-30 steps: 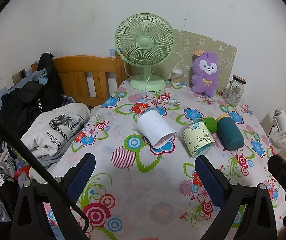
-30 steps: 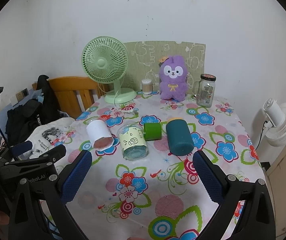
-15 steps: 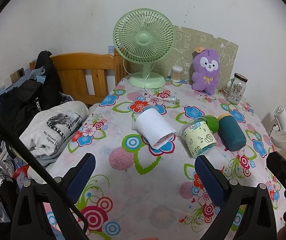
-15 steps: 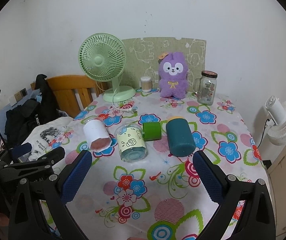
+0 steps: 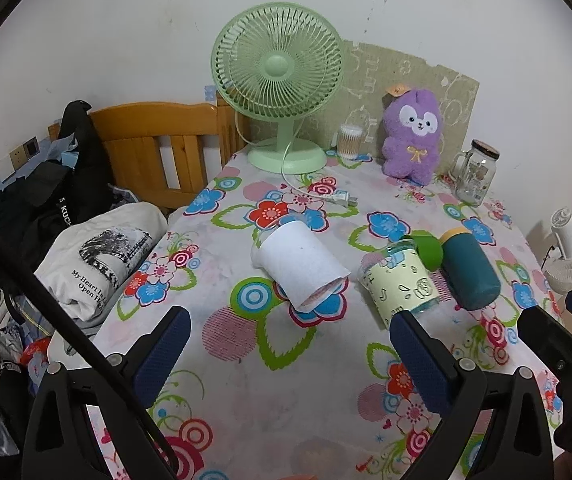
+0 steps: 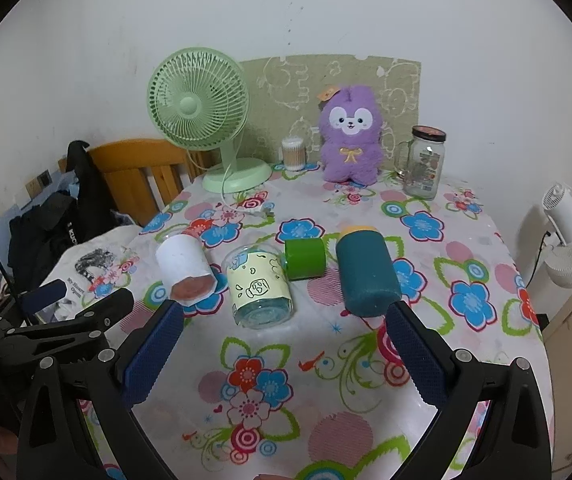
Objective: Flip cup upside down
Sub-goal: 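Reach the right tool to the green-sleeved clear cup and close on it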
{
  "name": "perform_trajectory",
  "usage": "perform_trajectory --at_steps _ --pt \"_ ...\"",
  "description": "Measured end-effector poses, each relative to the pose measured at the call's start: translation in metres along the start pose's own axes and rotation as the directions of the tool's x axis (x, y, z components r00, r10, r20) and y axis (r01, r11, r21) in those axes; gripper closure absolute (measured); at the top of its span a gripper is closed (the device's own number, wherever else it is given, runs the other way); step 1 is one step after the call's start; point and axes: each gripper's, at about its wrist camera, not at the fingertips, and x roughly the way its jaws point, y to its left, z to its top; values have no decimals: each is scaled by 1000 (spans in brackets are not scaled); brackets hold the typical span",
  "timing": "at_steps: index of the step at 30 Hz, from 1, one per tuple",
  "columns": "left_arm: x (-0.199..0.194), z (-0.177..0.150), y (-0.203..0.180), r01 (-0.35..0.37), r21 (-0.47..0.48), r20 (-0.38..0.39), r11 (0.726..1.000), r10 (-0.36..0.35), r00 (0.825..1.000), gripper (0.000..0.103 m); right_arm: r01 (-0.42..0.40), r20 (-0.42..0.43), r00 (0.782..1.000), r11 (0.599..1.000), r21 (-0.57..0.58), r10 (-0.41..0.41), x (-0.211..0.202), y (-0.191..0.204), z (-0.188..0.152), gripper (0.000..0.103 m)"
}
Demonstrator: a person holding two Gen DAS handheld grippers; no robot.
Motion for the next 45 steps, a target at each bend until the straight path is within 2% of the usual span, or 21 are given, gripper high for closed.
perform_trajectory --at_steps 10,18,33,38,43,45 --pt "55 13 -1 -2 -3 -74 1000 2 997 2 1 -68 998 997 -75 -6 53 7 10 1" --pt "91 20 -2 -8 -9 -122 1000 7 993 2 -14 -152 988 993 -114 -3 99 7 11 1" --pt "132 24 9 -80 -6 -162 997 78 984 2 -74 -276 961 989 -131 36 159 12 5 2" --pt "138 23 11 -97 -5 -175 995 94 980 2 -130 -313 946 985 -116 88 170 15 3 12" --pt "137 22 9 -77 2 -175 997 76 982 2 -155 -346 933 980 -127 102 176 23 -3 36" --pt "136 22 7 -73 8 -175 997 73 982 2 -166 -348 931 978 -130 111 176 25 -4 38"
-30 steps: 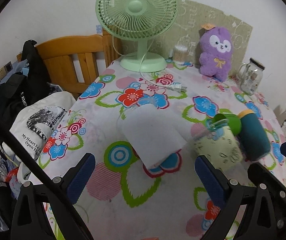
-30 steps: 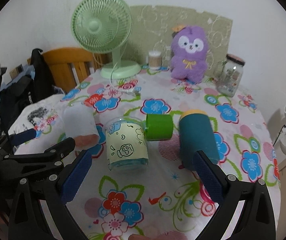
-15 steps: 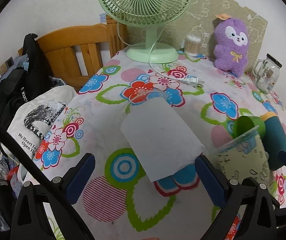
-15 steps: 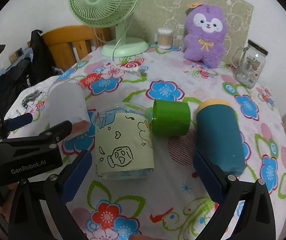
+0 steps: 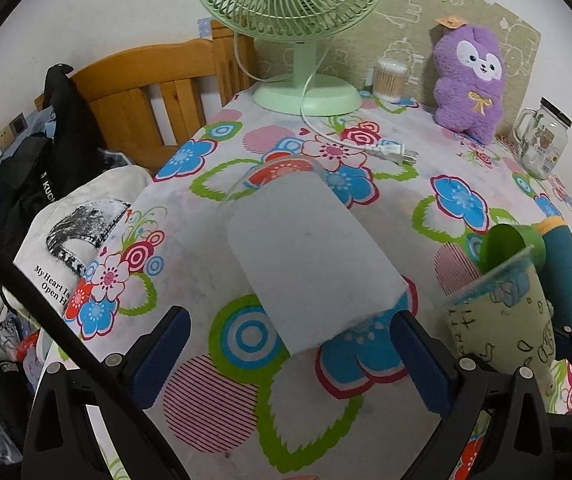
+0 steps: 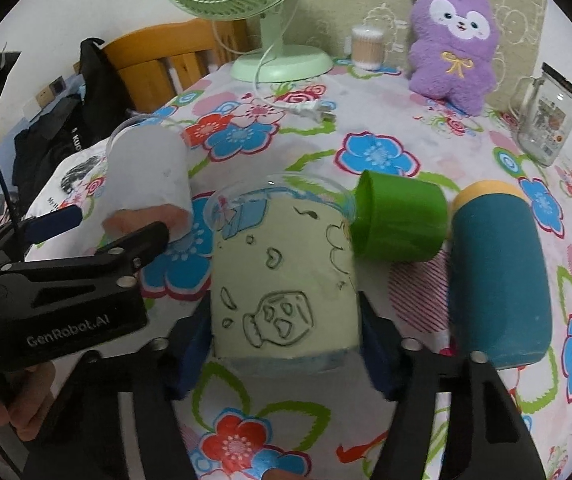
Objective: Flip cup upside down
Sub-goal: 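Reach the right tool to the green-sleeved clear cup and close on it, then lift the green-sleeved cup with the right tool toward the left tool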
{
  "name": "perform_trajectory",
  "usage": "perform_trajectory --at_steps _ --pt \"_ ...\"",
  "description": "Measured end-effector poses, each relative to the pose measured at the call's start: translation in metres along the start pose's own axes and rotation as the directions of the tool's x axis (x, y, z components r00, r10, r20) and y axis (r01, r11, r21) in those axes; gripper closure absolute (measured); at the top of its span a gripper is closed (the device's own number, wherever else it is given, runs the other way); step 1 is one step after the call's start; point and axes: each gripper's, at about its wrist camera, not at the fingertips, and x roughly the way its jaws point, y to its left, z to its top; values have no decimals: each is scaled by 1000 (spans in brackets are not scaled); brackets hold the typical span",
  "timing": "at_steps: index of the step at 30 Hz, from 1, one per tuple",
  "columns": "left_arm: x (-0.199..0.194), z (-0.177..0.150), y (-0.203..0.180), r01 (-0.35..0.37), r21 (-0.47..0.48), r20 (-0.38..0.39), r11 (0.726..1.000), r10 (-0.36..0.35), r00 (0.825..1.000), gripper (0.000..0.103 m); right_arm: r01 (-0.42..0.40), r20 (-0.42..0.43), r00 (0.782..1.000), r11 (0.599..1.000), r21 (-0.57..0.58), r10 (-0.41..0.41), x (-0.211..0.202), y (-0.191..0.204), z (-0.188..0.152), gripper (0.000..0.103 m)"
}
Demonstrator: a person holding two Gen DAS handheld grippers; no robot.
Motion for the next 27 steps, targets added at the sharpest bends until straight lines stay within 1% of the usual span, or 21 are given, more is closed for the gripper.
perform_trajectory --at_steps 4,15,21,27 --pt "-4 -1 1 4 -2 3 1000 -4 1000 2 8 13 1000 1000 -3 -8 -4 2 -2 41" --pt "-34 -11 -2 17 7 34 1000 -17 999 2 33 57 998 999 -4 -32 -34 2 -16 42" --pt "-56 -21 -7 27 17 59 999 -28 998 2 51 84 995 999 -4 -51 -60 5 -32 42" --pt "-75 -40 -14 52 32 68 998 -54 996 2 75 95 993 997 6 -75 -83 7 -56 42"
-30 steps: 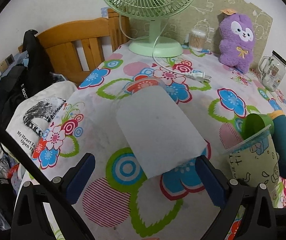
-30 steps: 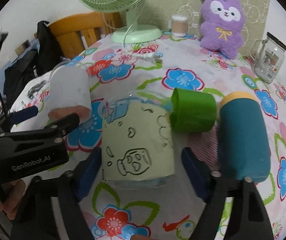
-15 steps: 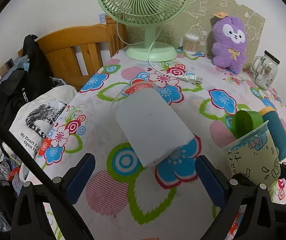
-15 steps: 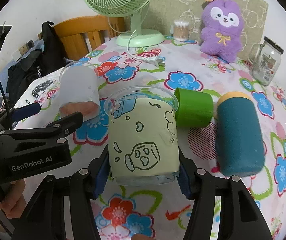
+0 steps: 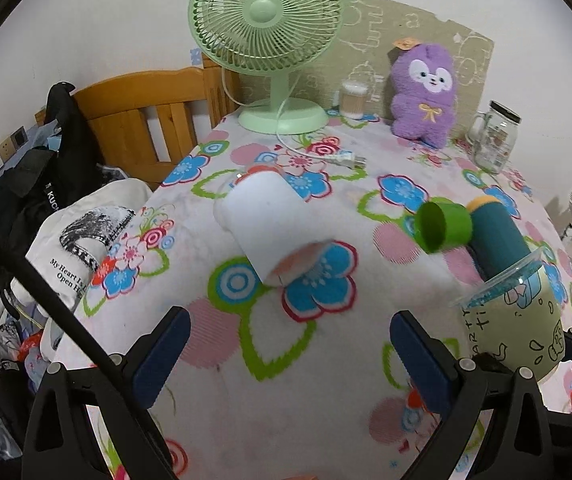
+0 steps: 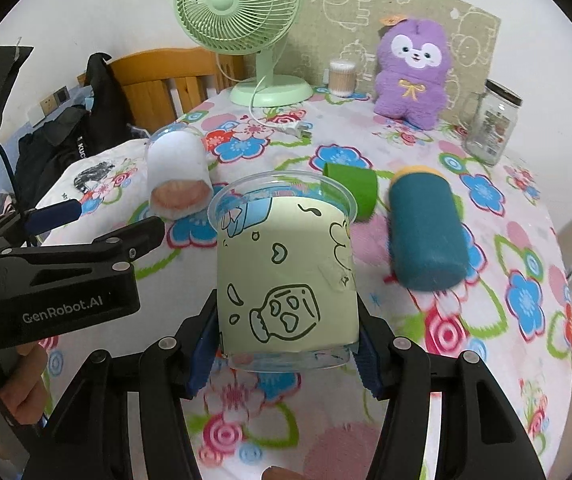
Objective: Flip cup upside down
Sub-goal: 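Lift the green-sleeved cup with the right tool toward the left tool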
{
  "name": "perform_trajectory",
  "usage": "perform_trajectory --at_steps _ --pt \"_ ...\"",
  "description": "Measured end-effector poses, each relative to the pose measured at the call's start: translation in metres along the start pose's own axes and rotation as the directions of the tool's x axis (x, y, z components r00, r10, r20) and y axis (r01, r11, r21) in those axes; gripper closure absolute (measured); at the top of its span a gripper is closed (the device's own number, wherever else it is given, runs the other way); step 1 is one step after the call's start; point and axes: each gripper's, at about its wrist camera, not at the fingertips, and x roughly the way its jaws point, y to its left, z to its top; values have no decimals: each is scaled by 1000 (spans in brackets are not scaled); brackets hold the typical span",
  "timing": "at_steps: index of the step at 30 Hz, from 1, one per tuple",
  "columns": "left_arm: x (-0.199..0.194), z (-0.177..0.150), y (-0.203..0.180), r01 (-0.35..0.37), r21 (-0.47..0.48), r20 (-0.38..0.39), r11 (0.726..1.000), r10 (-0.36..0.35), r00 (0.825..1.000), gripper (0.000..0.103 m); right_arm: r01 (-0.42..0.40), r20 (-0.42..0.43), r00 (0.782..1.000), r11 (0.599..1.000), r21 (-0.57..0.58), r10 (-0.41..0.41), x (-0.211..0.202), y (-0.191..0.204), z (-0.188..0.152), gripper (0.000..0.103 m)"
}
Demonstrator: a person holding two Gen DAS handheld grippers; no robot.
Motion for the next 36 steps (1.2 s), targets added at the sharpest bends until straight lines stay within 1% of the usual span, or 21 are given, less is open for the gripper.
perform_trajectory --at_steps 8,16,20,27,32,36 --pt "-18 -25 -15 37 36 -8 999 -37 999 2 34 -17 999 999 35 -34 -27 -5 -37 42" --pt "-31 -46 -29 68 62 -18 996 -67 998 2 69 -63 996 996 54 -65 -43 -8 -69 42" --pt "-34 -54 -32 76 66 -26 995 -74 997 2 92 -88 992 995 45 -88 -50 -9 -82 42" --pt "-35 -58 -34 82 69 -27 994 -80 996 2 141 -146 979 990 -12 -141 -48 -4 -96 42" --pt "-32 -60 -31 78 63 -39 995 -76 996 2 134 -181 974 991 -25 -136 -38 -1 -99 42" --pt "-29 -62 -28 81 53 -48 995 -78 996 2 137 -183 973 990 -32 -140 -34 1 -99 41"
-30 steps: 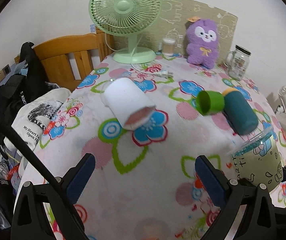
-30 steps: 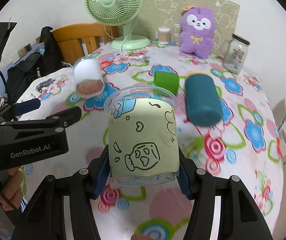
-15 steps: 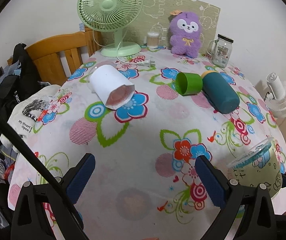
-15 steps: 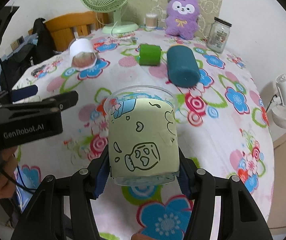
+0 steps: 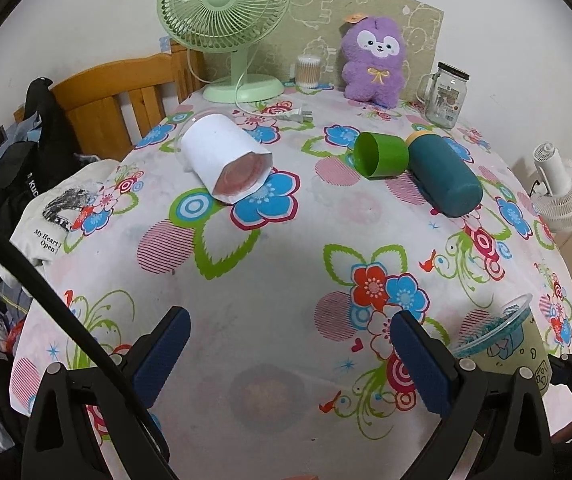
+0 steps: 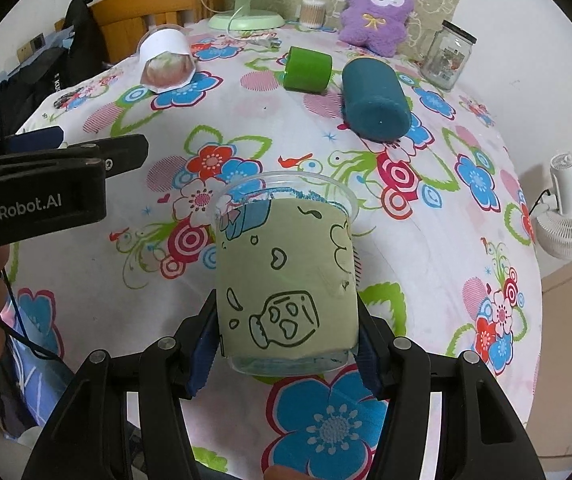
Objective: Flip cup upside down
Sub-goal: 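Lift the green-sleeved cup with the right tool toward the left tool, then close the left tool on the cup while the right tool opens and releases it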
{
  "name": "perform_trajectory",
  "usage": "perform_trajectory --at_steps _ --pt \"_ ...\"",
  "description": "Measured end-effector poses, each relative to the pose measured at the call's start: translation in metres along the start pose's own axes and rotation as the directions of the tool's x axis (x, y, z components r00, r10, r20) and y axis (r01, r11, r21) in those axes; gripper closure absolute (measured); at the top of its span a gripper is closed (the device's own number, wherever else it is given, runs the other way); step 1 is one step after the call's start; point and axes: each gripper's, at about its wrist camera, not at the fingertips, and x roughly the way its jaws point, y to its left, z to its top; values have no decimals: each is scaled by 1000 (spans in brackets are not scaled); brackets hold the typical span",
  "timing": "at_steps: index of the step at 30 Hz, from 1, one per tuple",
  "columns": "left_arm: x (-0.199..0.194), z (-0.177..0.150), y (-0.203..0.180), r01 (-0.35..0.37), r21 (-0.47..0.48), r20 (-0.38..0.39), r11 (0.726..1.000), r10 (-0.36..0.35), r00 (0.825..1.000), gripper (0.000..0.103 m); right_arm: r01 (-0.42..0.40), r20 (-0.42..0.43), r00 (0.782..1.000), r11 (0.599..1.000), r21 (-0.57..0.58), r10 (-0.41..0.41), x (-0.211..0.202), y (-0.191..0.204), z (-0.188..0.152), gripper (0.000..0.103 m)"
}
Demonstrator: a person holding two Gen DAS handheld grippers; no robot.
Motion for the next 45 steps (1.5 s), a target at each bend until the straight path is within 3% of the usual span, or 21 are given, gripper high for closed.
perform_trajectory --at_steps 2,5,10,16,29,45 --pt "0 0 0 0 0 1 1000 0 1000 2 -18 -2 1000 1000 8 18 0 -1 1 39" --pt "0 0 1 1 1 -1 1000 -1 1000 2 -49 2 999 998 32 49 -1 -4 3 28" --pt "-2 2 -5 16 8 -8 1000 -16 1000 2 -86 45 996 994 72 83 -12 -12 5 22" --pt "-12 2 -22 25 36 13 999 -25 1000 2 -111 92 991 989 96 102 -28 -24 0 21" --pt "-27 -10 -70 70 83 20 994 -72 997 2 -87 123 990 980 181 65 -52 -68 -36 21" --pt "-23 -27 -129 81 64 -7 995 -81 997 1 -79 165 986 965 252 38 -62 -132 -78 21"
